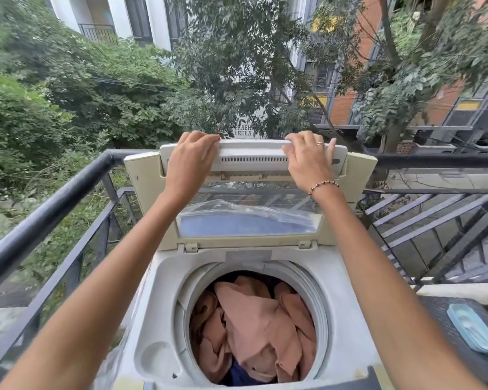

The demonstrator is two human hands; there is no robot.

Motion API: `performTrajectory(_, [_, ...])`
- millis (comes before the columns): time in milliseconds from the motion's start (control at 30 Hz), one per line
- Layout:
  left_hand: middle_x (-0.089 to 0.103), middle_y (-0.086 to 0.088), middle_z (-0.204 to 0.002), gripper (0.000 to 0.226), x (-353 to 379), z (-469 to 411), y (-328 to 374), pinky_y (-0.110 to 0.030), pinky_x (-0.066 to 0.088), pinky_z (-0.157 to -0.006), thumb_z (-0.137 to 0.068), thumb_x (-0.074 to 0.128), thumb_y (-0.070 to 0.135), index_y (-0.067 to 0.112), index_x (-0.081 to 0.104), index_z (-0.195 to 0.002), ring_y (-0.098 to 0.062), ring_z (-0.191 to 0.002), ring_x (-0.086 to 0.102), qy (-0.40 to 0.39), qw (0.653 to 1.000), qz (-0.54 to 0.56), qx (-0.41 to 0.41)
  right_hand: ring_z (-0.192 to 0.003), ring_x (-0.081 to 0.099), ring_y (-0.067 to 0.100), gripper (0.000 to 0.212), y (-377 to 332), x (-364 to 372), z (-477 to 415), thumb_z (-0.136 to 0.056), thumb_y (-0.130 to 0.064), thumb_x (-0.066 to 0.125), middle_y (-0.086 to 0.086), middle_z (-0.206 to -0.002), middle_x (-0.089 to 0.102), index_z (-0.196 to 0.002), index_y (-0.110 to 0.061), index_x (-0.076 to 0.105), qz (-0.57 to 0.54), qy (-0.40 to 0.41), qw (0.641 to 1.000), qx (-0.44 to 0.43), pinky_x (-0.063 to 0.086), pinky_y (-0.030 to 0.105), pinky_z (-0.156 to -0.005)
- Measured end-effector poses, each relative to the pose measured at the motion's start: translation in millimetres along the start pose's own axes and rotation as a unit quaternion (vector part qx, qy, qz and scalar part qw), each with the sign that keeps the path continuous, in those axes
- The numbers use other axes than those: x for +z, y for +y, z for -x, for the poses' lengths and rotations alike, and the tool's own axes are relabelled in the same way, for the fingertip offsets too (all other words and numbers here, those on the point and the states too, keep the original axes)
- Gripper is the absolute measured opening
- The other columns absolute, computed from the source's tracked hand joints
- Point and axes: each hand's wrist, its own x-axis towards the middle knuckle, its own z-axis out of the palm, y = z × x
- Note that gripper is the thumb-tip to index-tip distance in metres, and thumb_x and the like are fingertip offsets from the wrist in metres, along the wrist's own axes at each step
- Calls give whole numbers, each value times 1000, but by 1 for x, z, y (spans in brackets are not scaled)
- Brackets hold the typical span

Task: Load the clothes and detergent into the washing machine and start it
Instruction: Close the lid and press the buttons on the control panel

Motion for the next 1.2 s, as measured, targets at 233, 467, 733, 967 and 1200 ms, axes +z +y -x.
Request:
performTrajectory(233, [68, -5, -105, 26, -29, 24, 7, -17, 38, -81, -93, 56, 25, 9, 67, -111, -16, -99, 57, -19, 999, -9, 25, -118, 49, 24, 29, 6, -26, 25, -99, -38, 39, 0, -110, 61, -108, -18, 58, -26, -50, 998, 0, 12, 50, -118])
performTrajectory(467, [72, -6, -108, 44, -69, 70, 15, -35, 55, -78, -92, 47, 45, 13, 65, -114, -20, -89, 68, -138, 989, -25, 40, -122, 49, 23, 29, 6, -67, 79, -101, -28, 37, 3, -124, 61, -116, -13, 57, -45, -166, 983, -67, 15, 36, -116])
performTrajectory(733, [68, 0, -107, 63, -90, 145, 33, -38, 46, -87, -84, 26, 57, 20, 63, -119, -22, -104, 56, -300, 951, 17, 72, -106, 57, 10, 29, 17, -79, 149, -93, -25, 57, -4, -120, 63, -121, -21, 61, -130, -343, 926, -85, 42, 16, -87])
performTrajectory(967, [61, 4, -99, 27, -73, 244, 37, -32, 46, -77, -88, 60, 22, 24, 57, -114, -15, -97, 41, -361, 913, -54, 180, -87, 61, 11, 26, 29, -46, 222, -80, -23, 72, 0, -98, 69, -104, -12, 66, -129, -491, 856, -98, 51, 31, -86])
performTrajectory(1200, [59, 5, -75, 33, -38, 314, 36, -31, 51, -58, -70, 78, 8, 25, 58, -89, -15, -79, 42, -374, 909, -62, 171, -86, 54, 13, 22, 34, 11, 292, -76, -20, 71, -3, -95, 62, -95, -21, 60, -60, -468, 876, -98, 41, 24, -75])
